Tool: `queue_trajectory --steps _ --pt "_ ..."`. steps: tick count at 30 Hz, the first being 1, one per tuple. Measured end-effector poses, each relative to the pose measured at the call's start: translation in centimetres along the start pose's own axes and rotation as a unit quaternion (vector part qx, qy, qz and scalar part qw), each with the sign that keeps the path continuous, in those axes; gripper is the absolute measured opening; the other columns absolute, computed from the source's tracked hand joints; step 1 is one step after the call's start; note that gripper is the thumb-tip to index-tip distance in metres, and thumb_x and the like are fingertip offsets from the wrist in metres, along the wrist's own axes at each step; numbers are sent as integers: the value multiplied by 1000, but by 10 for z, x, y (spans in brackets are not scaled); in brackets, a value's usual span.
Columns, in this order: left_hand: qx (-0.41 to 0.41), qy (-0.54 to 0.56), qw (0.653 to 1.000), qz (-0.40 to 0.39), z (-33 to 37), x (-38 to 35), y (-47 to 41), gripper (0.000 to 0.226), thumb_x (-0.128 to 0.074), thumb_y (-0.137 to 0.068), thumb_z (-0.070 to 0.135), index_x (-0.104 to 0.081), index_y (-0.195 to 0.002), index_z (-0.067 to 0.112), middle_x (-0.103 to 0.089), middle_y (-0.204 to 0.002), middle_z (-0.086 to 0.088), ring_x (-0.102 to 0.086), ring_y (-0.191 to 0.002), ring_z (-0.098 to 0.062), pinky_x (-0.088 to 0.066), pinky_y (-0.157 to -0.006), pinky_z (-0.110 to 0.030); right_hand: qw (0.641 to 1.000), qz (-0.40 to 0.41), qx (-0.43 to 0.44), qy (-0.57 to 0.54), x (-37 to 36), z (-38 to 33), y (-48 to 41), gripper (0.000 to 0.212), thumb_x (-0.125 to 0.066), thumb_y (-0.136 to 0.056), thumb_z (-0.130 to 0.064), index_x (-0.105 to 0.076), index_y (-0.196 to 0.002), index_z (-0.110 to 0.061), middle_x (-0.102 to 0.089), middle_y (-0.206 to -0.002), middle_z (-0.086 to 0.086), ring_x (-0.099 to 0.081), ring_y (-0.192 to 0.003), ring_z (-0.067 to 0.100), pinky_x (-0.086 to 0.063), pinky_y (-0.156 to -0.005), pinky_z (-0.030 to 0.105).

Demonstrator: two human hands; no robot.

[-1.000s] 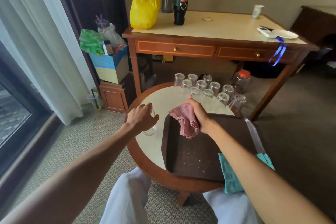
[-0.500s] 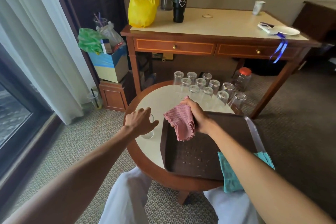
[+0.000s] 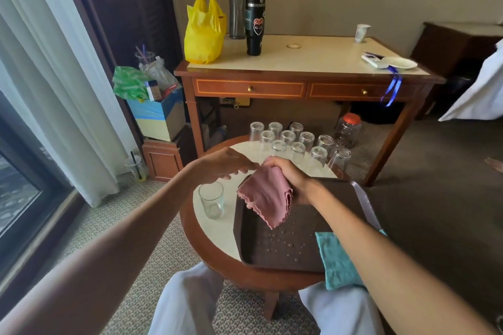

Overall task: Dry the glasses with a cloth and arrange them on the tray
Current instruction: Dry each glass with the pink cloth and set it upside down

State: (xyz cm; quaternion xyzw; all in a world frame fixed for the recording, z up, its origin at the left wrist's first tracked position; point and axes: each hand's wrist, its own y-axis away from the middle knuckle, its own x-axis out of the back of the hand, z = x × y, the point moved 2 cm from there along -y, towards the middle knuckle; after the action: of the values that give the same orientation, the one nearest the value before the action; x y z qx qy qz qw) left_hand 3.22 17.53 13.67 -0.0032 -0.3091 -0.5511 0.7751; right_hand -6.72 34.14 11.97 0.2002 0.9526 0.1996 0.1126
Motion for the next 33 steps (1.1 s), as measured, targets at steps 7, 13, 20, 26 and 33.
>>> queue_trajectory --steps 7,13,20,26,33 --pt "-27 -25 999 -38 28 -19 11 31 -76 -92 29 -76 -118 12 -70 -111 2 -61 -98 -20 -47 -81 -28 1000 -1 2 29 14 -12 19 28 -52 -91 -38 -67 -91 -15 -64 -99 14 -61 -91 28 -45 -89 41" --pt "-70 -38 997 -25 38 -18 10 19 -79 -87 22 -80 -104 15 -71 -114 4 -64 -108 -18 -49 -96 -31 1000 -22 -12 -2 24 -15 35 34 -46 -97 -40 -66 -98 -13 -67 -90 10 -66 -80 24 -51 -76 33" --pt "-56 52 996 43 42 -5 13 7 -71 -94 16 -71 -99 10 -64 -110 -3 -62 -106 -23 -52 -77 -31 996 -77 -19 -27 37 -15 37 45 -64 -94 -15 -50 -136 -6 -60 -128 21 -60 -120 39 -53 -97 51" --pt "-77 59 983 155 38 4 9 26 -76 -92 16 -64 -115 19 -60 -113 3 -65 -96 -14 -56 -58 -18 998 45 19 -28 45 -15 27 28 -72 -90 -11 -62 -116 -9 -68 -110 11 -68 -98 25 -61 -79 38" --pt "-118 8 980 162 41 8 8 18 -74 -91 13 -75 -105 25 -67 -104 7 -68 -97 -14 -59 -64 -17 990 98 101 -18 47 -23 22 76 -82 -78 -6 -45 -142 -25 -58 -131 8 -58 -118 26 -56 -82 40"
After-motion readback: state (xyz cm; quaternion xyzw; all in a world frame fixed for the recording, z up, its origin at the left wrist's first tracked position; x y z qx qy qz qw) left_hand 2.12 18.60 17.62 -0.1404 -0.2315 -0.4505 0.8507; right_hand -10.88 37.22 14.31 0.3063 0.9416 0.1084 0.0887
